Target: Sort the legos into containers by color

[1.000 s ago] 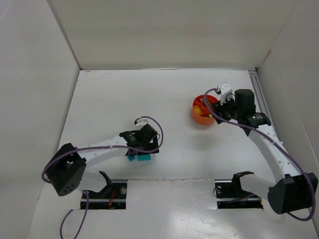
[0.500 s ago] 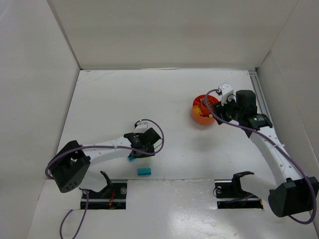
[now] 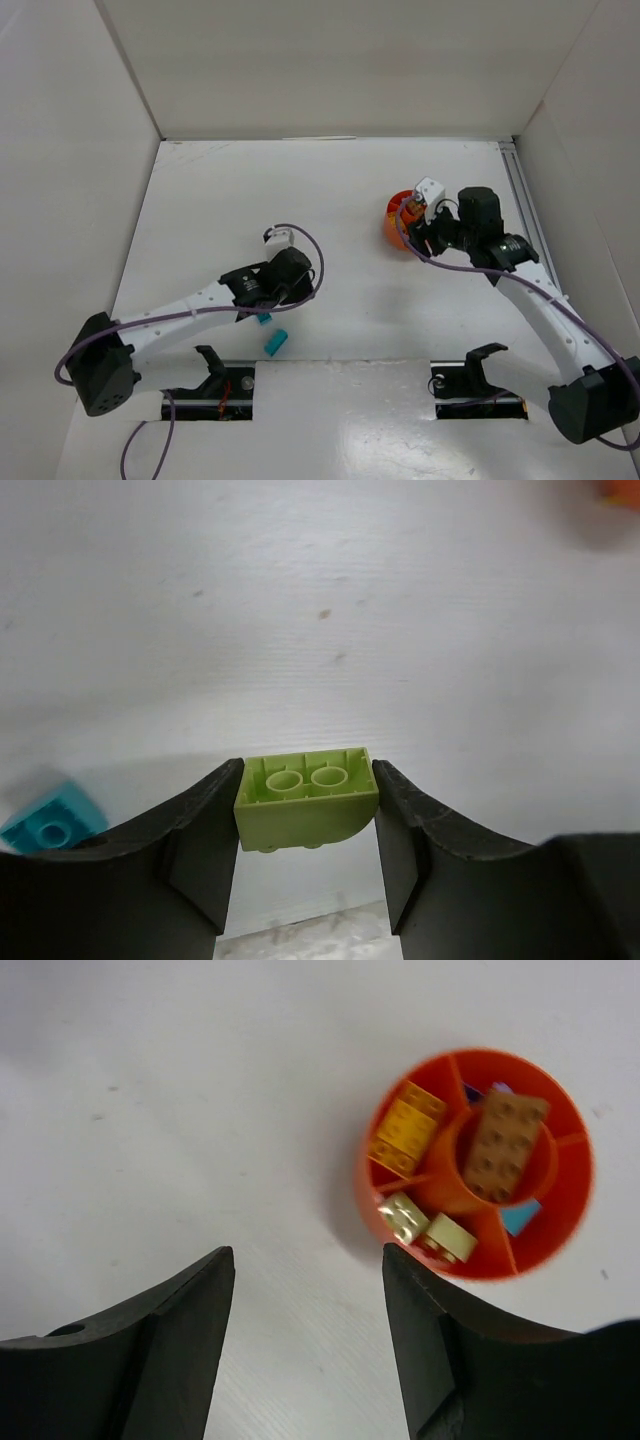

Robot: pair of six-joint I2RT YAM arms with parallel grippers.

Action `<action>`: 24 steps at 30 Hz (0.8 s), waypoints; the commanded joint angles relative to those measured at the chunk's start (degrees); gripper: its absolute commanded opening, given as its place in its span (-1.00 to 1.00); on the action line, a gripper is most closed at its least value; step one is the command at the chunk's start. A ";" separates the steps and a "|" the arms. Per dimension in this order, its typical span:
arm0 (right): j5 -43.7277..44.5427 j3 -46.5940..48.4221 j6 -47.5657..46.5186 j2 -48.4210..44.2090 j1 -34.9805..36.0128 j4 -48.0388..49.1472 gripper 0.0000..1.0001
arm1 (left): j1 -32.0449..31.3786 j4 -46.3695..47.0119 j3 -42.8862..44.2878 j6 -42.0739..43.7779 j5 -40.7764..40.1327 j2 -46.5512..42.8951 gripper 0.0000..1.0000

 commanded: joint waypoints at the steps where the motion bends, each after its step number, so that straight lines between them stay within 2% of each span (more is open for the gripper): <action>1: -12.06 -1.72 -3.32 -1.63 4.81 5.96 0.33 | -0.18 11.77 3.70 8.48 3.68 -6.74 -0.50; 2: -15.04 -2.51 -3.33 -1.63 6.22 7.28 0.33 | 0.34 13.99 4.31 10.15 7.79 -7.80 -0.50; 4: -15.69 -3.65 -3.85 -2.15 11.21 11.40 0.35 | 1.75 20.83 4.31 14.97 13.08 -10.61 -0.50; 5: -15.17 -4.18 -3.86 -2.15 13.07 13.16 0.35 | 2.88 23.05 4.31 15.96 18.76 -11.41 -0.50; 7: -13.24 -4.89 -3.07 -2.15 18.50 18.52 0.38 | 3.50 27.09 4.31 17.98 23.89 -12.47 -0.48; 10: -11.91 -4.89 -2.28 -1.54 22.66 24.49 0.38 | 3.51 32.64 4.31 19.66 31.02 -13.09 -0.48; 14: -9.89 -5.59 0.27 -0.92 26.96 30.83 0.38 | 3.51 33.97 5.63 19.66 33.40 -13.09 -0.48; 19: -7.79 -10.07 2.91 -5.49 27.77 39.89 0.36 | 3.51 36.50 5.11 17.99 35.24 -12.56 -0.48; 24: -10.94 -10.61 3.96 -6.11 28.29 43.05 0.33 | 3.51 37.75 5.10 16.76 35.78 -12.56 -0.45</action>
